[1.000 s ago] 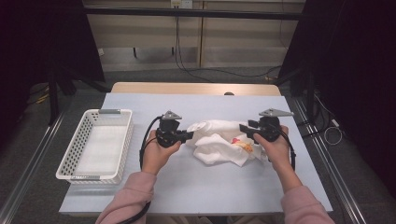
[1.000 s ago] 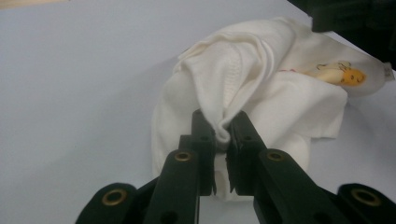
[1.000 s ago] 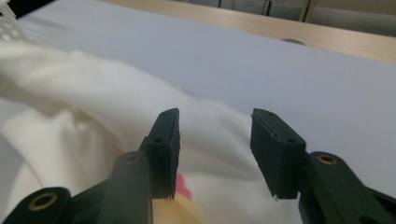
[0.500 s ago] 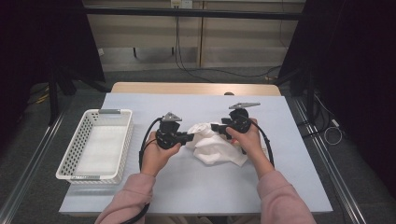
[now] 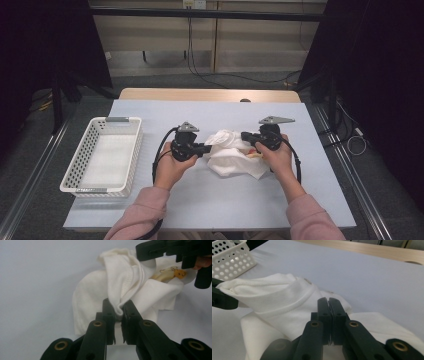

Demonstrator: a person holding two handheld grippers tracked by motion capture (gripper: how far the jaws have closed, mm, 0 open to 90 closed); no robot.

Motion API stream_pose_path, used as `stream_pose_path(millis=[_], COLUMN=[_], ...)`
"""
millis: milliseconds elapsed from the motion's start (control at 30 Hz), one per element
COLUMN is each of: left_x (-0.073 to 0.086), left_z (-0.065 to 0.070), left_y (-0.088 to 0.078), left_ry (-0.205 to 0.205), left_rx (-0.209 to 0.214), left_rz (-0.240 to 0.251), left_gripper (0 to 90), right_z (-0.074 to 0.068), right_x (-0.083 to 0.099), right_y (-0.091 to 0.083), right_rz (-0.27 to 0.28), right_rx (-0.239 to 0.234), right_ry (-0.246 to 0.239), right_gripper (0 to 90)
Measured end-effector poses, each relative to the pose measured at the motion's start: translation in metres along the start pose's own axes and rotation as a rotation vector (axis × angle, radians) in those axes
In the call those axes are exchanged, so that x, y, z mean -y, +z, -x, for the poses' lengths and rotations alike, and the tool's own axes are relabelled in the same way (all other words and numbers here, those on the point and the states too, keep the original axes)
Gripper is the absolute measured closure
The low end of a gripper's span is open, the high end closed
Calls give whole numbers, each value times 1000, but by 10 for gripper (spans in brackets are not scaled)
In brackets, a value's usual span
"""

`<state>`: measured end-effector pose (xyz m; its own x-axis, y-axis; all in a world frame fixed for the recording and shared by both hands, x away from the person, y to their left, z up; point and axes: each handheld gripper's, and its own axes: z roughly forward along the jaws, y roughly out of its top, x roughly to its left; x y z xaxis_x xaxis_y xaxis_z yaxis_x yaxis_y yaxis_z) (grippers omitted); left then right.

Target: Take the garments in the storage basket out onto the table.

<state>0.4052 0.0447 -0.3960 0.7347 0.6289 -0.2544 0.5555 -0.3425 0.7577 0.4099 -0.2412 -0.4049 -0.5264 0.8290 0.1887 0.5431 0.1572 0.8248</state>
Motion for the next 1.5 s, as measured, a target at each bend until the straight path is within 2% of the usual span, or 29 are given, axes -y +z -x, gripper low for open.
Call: stream_pose_path(millis=[33,67,133,233,267,300,333,433,467,533,567,633,700,733,800,933,1000,1033,1100,1167,1200,1233,1333,1400,1433,1500], left_x=[0,0,0,-1,0,0,-1,-1,0,0,1,2,3,4,7,7,7,7,7,8,9,8,7,6,6,6], left_z=[0,0,2,4,5,6,7,8,9,8,7,5,4,2,2,0,0,1,0,0,0,-1,-2,-3,-3,-4], left_y=[0,0,2,3,4,5,7,8,10,10,12,13,14,15,19,20,21,22,24,25,26,26,26,24,25,25], left_ry=[0,14,11,24,7,5,23,28,19,34,25,43,34,44,40,66,68,60,72,47,39,43,49,36,32,13], left_rx=[0,4,15,20,15,17,26,21,12,6,4,-21,-22,-22,-43,-35,-29,-24,-23,-4,-11,-6,-5,-3,1,8], left_rz=[0,-2,2,0,3,7,3,1,22,14,21,30,17,18,10,5,9,15,11,14,24,17,14,6,17,22], left_gripper=[827,827,826,822,821,821,819,806,752,651,592,482,445,445,403,436,491,491,534,544,548,578,610,640,650,668], right_z=[0,0,-3,-4,-6,-6,-8,-9,-11,-13,-13,-13,-13,-13,-16,-19,-21,-21,-23,-24,-24,-26,-27,-30,-31,-32], right_x=[0,2,5,11,20,20,30,39,45,51,53,58,62,62,66,70,72,72,73,72,72,71,69,67,66,66], right_y=[0,-9,-18,-25,-31,-31,-34,-36,-36,-35,-33,-31,-28,-28,-23,-17,-11,-11,-6,-5,-4,-2,4,11,14,16], right_rz=[0,30,52,56,65,65,66,63,57,43,34,19,10,10,-6,-28,-34,-34,-37,-39,-36,-33,-32,-21,-11,-15], right_rx=[0,11,24,34,35,35,35,35,36,44,50,54,58,58,56,51,40,40,46,50,50,50,44,37,25,28], right_ry=[0,1,-10,-20,-12,-12,-8,-1,-3,5,3,12,18,18,28,29,43,43,37,44,45,63,65,91,107,109], right_gripper=[890,890,890,889,888,888,888,888,888,888,887,885,884,884,883,883,883,883,884,884,884,883,883,883,883,883])
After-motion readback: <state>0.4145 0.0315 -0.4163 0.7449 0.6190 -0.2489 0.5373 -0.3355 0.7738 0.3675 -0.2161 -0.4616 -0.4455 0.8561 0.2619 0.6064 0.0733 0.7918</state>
